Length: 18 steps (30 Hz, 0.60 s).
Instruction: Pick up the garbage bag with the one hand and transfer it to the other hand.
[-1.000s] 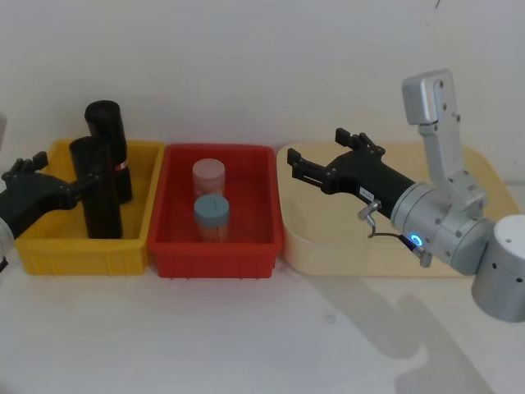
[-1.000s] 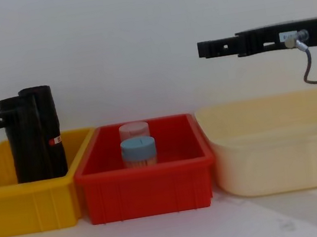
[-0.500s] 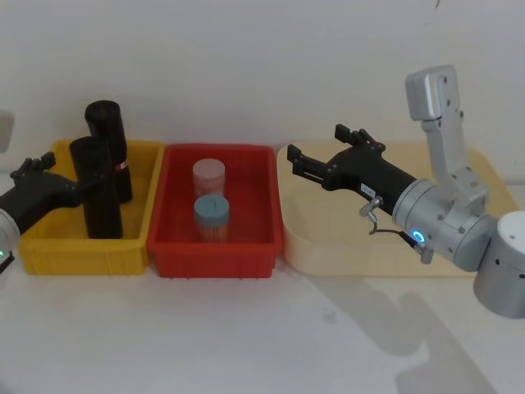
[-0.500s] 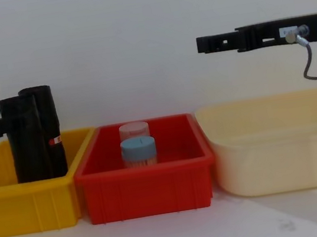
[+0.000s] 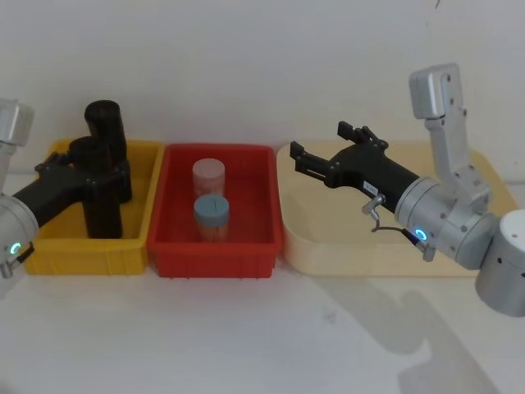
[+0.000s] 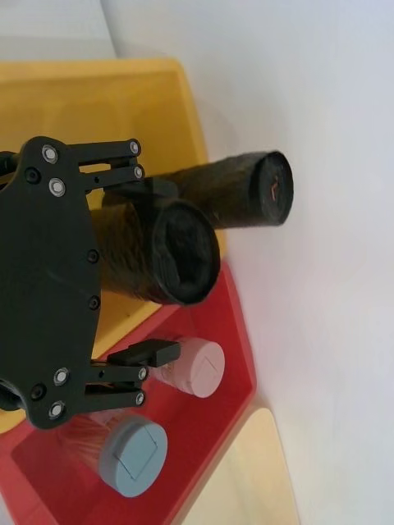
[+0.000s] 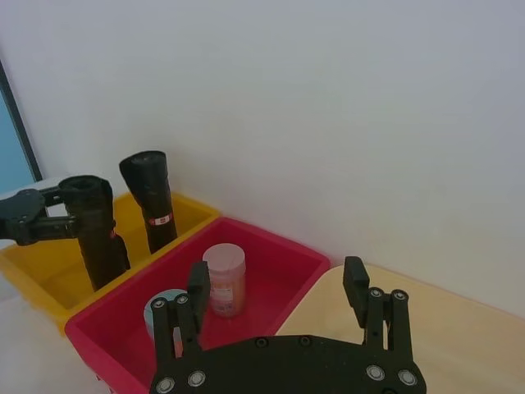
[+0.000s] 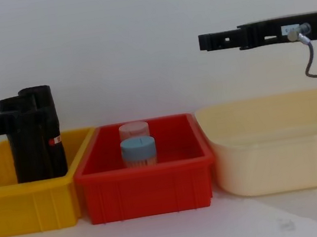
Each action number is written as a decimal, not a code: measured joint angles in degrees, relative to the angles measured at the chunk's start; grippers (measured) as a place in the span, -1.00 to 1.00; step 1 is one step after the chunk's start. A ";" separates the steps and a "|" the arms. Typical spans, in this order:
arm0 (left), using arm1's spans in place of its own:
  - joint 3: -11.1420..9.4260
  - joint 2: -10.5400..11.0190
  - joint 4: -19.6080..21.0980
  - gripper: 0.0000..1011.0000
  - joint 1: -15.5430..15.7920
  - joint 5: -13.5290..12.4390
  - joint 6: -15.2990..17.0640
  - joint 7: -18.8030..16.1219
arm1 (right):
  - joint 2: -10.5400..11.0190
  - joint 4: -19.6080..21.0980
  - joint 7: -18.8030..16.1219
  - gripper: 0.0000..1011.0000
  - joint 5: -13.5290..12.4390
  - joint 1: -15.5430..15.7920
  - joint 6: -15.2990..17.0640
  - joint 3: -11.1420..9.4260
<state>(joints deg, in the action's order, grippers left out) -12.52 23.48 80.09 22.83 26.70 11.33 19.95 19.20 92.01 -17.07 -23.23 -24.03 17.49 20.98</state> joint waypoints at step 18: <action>-1.67 -0.86 -2.92 0.69 2.20 0.21 -1.88 2.07 | 1.34 -0.82 -4.58 0.98 -3.30 -0.34 -0.45 0.61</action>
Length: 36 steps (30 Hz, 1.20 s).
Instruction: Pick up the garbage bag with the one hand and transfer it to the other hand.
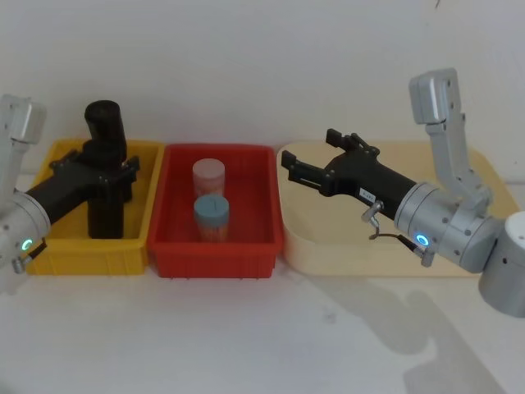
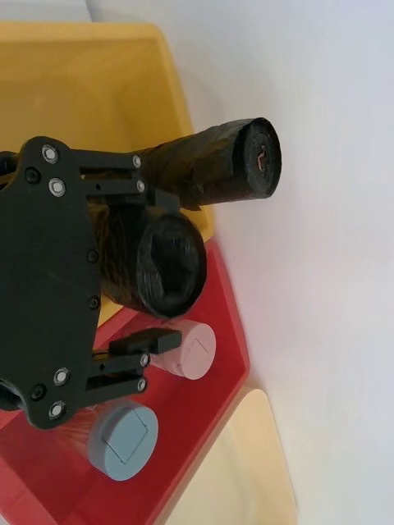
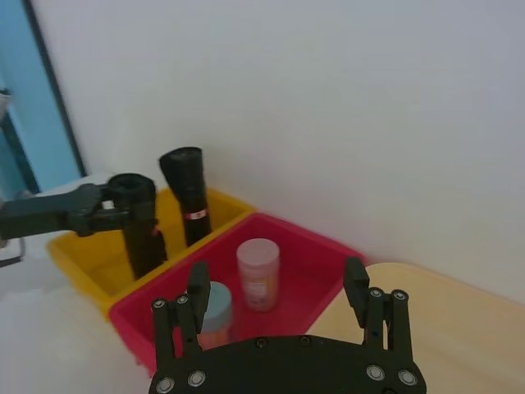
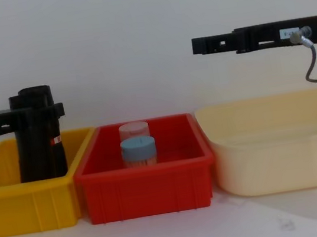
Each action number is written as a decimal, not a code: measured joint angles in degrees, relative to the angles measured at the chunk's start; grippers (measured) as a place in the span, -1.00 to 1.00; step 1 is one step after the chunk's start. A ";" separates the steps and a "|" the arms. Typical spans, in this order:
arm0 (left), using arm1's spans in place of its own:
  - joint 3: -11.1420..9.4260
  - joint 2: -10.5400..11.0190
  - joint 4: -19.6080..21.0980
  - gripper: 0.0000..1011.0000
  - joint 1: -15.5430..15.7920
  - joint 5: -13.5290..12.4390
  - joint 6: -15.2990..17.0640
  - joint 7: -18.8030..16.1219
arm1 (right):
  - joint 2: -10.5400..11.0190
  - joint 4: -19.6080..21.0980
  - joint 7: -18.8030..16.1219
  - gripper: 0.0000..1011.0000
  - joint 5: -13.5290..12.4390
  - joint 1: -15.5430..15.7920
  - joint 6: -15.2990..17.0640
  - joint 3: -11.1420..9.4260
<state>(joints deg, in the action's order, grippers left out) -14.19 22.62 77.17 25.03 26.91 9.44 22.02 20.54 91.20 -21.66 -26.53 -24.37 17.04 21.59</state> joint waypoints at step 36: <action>-0.45 -0.25 -0.76 -0.24 0.60 0.05 -0.52 0.61 | -2.80 -5.43 -2.12 0.98 1.83 -5.15 2.40 9.03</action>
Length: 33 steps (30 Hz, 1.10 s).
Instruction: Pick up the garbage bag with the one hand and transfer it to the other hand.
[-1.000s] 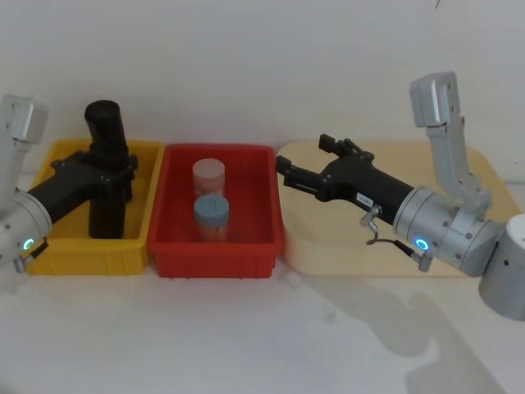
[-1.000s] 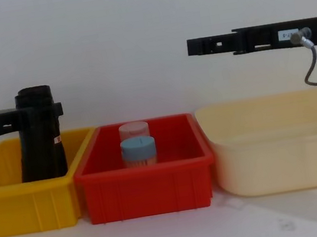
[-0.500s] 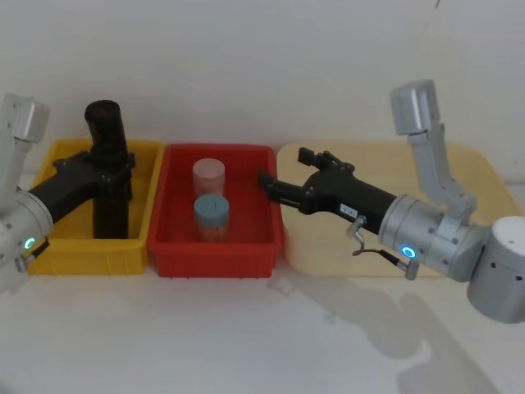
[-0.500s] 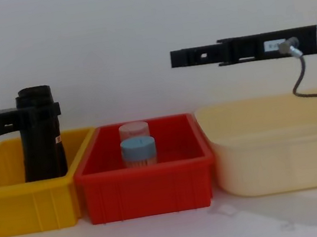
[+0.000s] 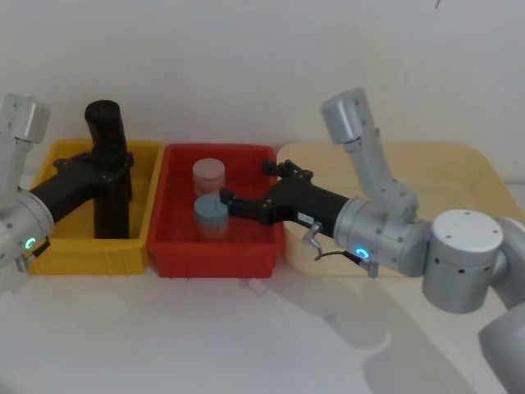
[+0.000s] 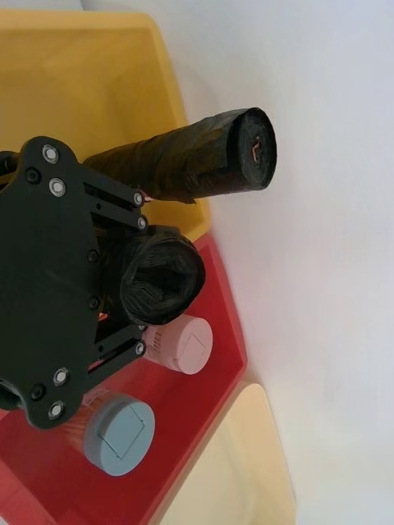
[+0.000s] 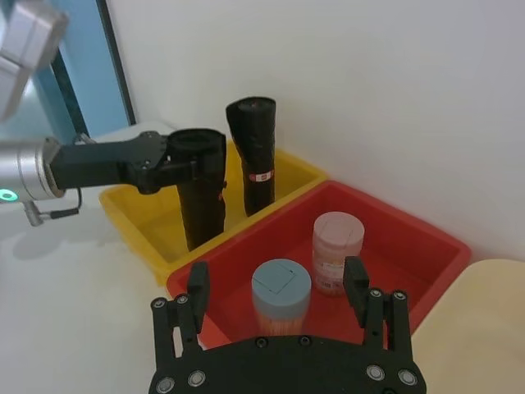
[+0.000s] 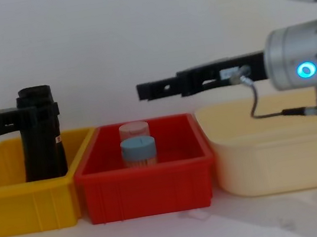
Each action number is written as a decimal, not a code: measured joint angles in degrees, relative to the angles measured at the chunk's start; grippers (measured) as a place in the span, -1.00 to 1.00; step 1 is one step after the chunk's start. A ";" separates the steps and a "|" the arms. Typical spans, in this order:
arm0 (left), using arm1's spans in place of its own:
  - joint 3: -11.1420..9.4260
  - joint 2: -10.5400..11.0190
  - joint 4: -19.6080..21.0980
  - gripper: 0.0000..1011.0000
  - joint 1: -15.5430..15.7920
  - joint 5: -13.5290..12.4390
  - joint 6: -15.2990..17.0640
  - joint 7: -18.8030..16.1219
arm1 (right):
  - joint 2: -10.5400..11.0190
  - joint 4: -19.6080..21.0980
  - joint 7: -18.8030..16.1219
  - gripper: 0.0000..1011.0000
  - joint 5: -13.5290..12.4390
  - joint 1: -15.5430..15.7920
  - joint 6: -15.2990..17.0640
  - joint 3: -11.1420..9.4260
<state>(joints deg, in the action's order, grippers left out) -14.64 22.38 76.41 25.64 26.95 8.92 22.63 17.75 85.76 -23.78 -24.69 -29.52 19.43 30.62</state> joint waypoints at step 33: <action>0.01 0.00 -0.04 -0.31 0.02 0.00 0.00 -0.01 | -8.40 -16.19 -0.33 0.98 6.66 -8.73 -1.11 6.26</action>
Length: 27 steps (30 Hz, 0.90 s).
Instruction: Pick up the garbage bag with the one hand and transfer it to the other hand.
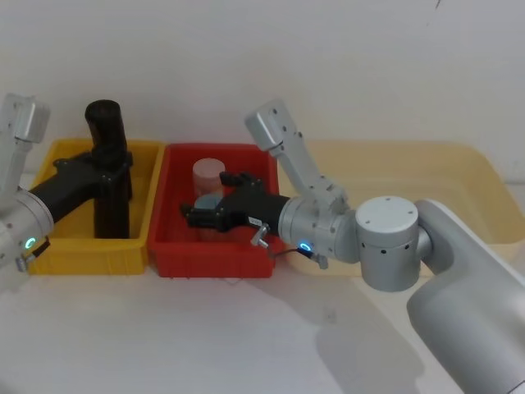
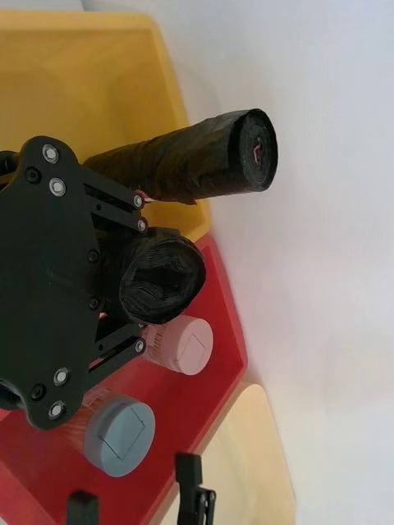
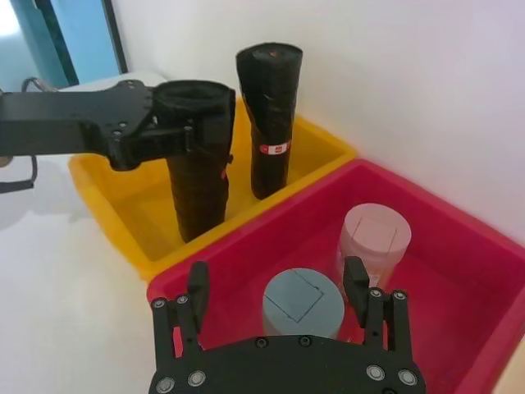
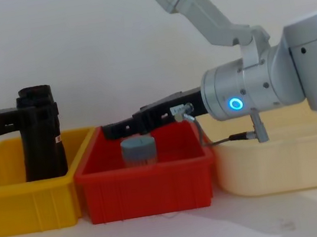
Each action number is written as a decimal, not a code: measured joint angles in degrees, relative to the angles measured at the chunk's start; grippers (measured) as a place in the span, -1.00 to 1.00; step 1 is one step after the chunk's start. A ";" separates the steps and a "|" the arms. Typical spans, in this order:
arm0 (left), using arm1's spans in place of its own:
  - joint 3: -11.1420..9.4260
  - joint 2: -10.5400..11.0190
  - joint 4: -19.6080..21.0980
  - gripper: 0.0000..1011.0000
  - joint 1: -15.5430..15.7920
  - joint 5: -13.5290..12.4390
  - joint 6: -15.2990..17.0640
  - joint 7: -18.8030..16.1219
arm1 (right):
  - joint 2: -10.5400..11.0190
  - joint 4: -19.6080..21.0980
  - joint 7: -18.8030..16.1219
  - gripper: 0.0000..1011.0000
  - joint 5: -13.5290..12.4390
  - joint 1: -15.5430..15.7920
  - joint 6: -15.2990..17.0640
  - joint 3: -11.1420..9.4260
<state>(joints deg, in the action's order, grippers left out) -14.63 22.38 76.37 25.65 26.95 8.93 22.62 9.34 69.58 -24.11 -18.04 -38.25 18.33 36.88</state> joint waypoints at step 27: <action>0.00 0.00 0.00 -0.31 0.00 0.00 0.00 0.00 | -1.95 -7.07 -0.83 0.98 2.19 -2.56 -0.60 0.04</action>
<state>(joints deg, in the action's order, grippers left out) -14.63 22.37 76.37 25.65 26.95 8.93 22.62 7.39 62.51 -24.94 -15.84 -40.81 17.73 36.92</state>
